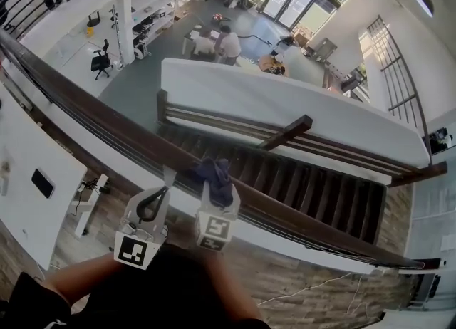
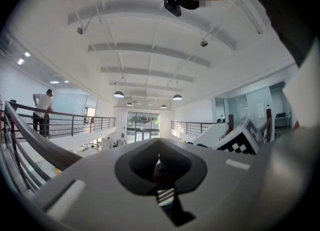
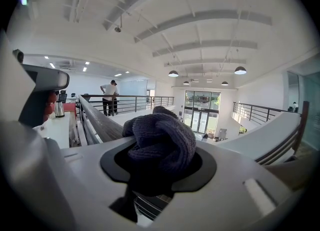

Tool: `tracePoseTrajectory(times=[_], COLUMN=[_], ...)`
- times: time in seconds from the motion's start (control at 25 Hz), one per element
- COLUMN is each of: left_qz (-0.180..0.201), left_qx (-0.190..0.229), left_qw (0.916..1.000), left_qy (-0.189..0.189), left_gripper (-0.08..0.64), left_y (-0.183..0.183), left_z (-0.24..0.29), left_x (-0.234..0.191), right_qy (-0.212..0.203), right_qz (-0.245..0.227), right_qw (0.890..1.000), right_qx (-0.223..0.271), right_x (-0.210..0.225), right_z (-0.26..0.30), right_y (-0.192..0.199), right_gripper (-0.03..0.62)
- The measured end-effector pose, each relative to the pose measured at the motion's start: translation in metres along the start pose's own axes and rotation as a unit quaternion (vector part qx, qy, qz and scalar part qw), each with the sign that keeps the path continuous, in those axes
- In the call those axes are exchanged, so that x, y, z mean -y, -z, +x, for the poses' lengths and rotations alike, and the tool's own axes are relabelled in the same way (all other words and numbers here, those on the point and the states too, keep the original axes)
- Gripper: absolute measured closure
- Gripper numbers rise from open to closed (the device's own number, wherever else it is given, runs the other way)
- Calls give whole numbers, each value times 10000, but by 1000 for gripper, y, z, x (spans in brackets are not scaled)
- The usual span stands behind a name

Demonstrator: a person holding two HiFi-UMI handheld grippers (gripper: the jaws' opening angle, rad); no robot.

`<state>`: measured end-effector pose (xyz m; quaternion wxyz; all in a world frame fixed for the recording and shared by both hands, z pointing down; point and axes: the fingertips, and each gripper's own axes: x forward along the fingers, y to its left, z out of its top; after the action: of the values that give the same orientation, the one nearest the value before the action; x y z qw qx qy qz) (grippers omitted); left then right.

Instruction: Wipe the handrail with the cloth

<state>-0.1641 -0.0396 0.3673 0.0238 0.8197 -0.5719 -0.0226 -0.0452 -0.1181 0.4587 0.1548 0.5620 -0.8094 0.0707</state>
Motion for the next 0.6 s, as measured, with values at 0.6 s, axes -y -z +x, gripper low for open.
tracePoseTrajectory(times=[0.6], left_qz=[5], left_qx=[-69], left_qw=[9999], left_qy=[157], left_gripper=[560], left_y=[5], left_z=[13], left_x=[3], right_qy=[292], right_qz=[0], right_qw=[9992], right_qx=[259], right_x=[14], right_z=[-7], right_y=[5], right_gripper=[422])
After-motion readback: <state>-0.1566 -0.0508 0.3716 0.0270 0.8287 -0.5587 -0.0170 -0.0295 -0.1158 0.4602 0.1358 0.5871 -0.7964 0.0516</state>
